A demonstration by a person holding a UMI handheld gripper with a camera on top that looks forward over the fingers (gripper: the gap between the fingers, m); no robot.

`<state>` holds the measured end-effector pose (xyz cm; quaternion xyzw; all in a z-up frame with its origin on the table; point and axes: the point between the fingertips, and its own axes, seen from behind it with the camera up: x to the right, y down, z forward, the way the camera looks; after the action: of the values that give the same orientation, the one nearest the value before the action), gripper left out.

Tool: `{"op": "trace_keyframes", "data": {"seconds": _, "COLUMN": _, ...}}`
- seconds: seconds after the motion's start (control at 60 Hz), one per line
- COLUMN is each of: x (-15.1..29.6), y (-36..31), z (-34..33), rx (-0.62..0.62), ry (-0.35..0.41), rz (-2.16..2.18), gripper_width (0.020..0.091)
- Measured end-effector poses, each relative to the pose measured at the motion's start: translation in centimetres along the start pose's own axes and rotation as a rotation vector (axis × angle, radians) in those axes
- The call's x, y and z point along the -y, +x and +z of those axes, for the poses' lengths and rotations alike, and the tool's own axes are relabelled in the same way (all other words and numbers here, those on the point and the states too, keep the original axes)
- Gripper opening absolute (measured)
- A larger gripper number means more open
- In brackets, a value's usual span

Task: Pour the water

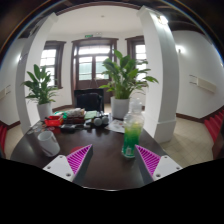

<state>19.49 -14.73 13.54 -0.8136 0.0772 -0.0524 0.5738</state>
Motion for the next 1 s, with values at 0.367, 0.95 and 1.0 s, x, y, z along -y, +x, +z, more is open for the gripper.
{"op": "trace_keyframes", "data": {"seconds": 0.367, "x": 1.1, "y": 8.1, "z": 12.1, "rx": -0.041, "ry": 0.158, "rz": 0.023, "gripper_width": 0.0848}}
{"op": "trace_keyframes", "data": {"seconds": 0.95, "x": 3.5, "y": 6.3, "z": 16.1, "rx": -0.042, "ry": 0.247, "rz": -0.129, "gripper_width": 0.034}}
{"op": "trace_keyframes", "data": {"seconds": 1.0, "x": 3.4, "y": 5.9, "z": 16.0, "rx": -0.046, "ry": 0.23, "rz": -0.165, "gripper_width": 0.034}}
